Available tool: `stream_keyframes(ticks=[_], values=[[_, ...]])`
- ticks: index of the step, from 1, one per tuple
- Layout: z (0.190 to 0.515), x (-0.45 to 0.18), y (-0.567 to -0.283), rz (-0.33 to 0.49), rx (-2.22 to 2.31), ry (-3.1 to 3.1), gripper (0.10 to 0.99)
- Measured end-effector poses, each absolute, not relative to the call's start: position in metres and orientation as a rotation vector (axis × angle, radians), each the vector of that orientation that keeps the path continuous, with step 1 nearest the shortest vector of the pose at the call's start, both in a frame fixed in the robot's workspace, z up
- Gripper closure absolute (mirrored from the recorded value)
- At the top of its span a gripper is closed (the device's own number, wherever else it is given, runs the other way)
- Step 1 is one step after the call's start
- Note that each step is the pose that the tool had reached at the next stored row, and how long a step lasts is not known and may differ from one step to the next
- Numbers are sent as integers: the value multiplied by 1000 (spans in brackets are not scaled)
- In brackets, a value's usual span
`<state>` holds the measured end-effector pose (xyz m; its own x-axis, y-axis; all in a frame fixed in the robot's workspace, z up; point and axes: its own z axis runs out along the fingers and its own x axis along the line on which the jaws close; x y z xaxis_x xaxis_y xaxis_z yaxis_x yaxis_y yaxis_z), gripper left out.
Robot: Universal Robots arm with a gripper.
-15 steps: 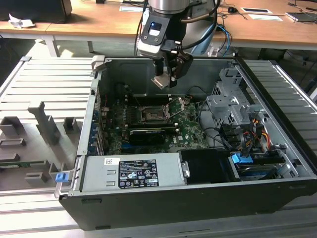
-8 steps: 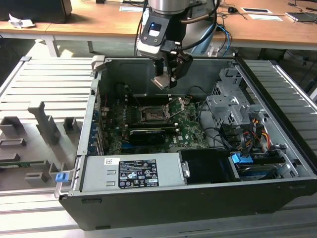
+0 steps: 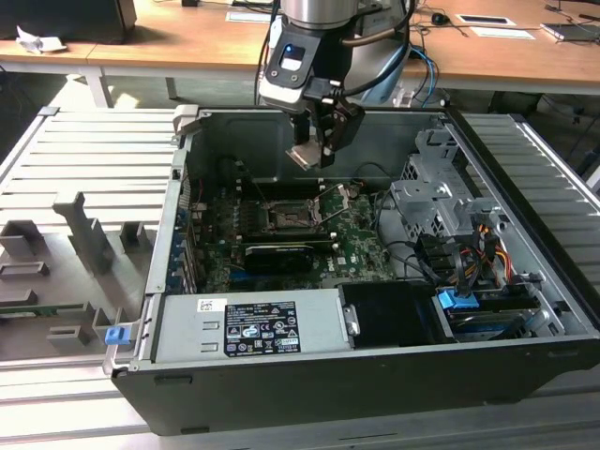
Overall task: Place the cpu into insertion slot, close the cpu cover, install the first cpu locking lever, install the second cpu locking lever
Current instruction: 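Place the cpu into insertion slot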
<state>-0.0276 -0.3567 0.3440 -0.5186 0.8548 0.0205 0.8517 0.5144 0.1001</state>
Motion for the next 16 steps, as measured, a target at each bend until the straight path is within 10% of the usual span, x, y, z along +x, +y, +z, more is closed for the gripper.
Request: stream_keyframes(ticks=[16], values=[[340, -28, -357, 151, 1542, 2696, 545]])
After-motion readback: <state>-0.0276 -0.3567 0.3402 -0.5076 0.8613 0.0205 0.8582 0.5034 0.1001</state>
